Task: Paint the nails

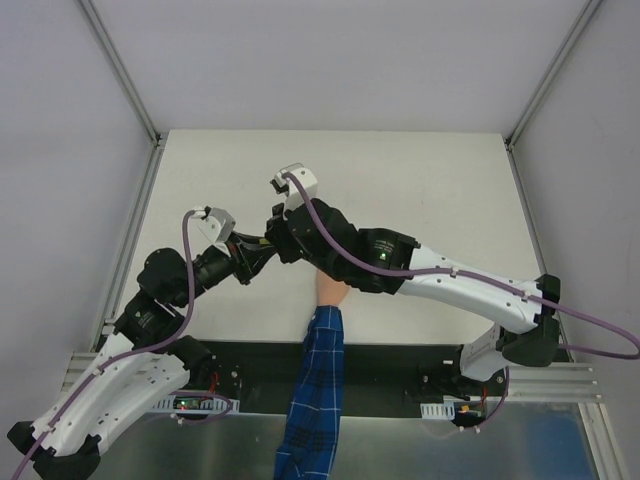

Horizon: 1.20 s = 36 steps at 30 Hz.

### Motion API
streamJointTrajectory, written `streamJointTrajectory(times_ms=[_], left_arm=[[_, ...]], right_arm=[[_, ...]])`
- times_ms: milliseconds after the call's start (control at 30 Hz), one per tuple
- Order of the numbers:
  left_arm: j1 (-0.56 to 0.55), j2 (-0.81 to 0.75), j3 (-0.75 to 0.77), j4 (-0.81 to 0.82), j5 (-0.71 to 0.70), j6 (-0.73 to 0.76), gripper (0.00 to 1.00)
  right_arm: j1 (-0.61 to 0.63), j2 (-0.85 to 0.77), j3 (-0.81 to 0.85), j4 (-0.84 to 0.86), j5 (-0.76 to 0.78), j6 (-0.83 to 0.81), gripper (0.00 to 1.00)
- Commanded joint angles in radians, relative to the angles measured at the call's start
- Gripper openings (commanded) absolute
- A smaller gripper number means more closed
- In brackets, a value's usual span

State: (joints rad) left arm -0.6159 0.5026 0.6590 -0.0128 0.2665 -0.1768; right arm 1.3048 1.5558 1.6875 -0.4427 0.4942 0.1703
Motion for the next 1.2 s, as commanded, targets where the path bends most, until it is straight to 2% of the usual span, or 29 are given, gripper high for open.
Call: streamJointTrajectory(times_ms=[0,33,67,100,167,200,233,300,367,467,667,700,767,800,900,933,1033,1100,1167], left_arm=[[-0.004,0.001,0.054,0.071,0.226,-0.056,0.0],[-0.004,0.002,0.062,0.076,0.288,-0.062,0.0],[-0.004,0.005,0.068,0.08,0.366,-0.066,0.0],[-0.004,0.005,0.082,0.085,0.495,-0.069,0.0],[-0.004,-0.006,0.087,0.111,0.62,-0.085,0.0],[-0.004,-0.01,0.085,0.123,0.664,-0.093,0.0],[-0.004,-0.021,0.085,0.148,0.751,-0.113,0.0],[-0.004,-0.024,0.093,0.163,0.813,-0.136,0.0],[-0.004,-0.019,0.1,0.181,0.852,-0.17,0.0],[-0.004,-0.016,0.102,0.221,0.835,-0.199,0.0],[-0.004,-0.021,0.103,0.2,0.711,-0.171,0.0],[-0.004,-0.022,0.105,0.167,0.648,-0.158,0.0],[-0.004,-0.024,0.109,0.122,0.572,-0.106,0.0],[-0.004,-0.026,0.106,0.099,0.494,-0.087,0.0],[-0.004,-0.044,0.093,0.059,0.363,-0.027,0.0],[-0.004,-0.055,0.09,0.041,0.265,-0.006,0.0],[-0.004,-0.07,0.085,0.024,0.139,0.037,0.0],[-0.004,-0.072,0.087,0.022,0.114,0.066,0.0],[-0.004,-0.069,0.087,0.022,0.079,0.076,0.0]], right_arm=[[-0.045,-0.087,-0.098,0.105,-0.383,-0.193,0.01],[-0.074,-0.121,-0.142,0.184,-0.479,-0.23,0.0],[-0.093,-0.153,-0.257,0.229,-0.597,-0.257,0.0],[-0.113,-0.216,-0.306,0.281,-0.831,-0.291,0.0],[-0.186,-0.259,-0.389,0.389,-1.041,-0.29,0.0],[-0.209,-0.276,-0.431,0.41,-1.203,-0.284,0.0],[-0.24,-0.29,-0.44,0.415,-1.261,-0.275,0.0],[-0.251,-0.298,-0.446,0.418,-1.359,-0.262,0.0],[-0.249,-0.307,-0.453,0.432,-1.373,-0.243,0.0],[-0.245,-0.316,-0.471,0.49,-1.369,-0.215,0.0],[-0.243,-0.353,-0.469,0.503,-1.212,-0.184,0.01],[-0.243,-0.355,-0.466,0.498,-1.151,-0.175,0.09],[-0.239,-0.355,-0.444,0.449,-1.096,-0.141,0.18],[-0.228,-0.356,-0.439,0.403,-1.027,-0.134,0.38],[-0.197,-0.364,-0.404,0.311,-0.826,-0.118,0.54],[-0.194,-0.365,-0.397,0.297,-0.78,-0.088,0.54],[-0.188,-0.366,-0.387,0.282,-0.671,-0.008,0.59],[-0.173,-0.362,-0.367,0.276,-0.617,0.006,0.65],[-0.159,-0.347,-0.341,0.254,-0.559,0.009,0.66]])
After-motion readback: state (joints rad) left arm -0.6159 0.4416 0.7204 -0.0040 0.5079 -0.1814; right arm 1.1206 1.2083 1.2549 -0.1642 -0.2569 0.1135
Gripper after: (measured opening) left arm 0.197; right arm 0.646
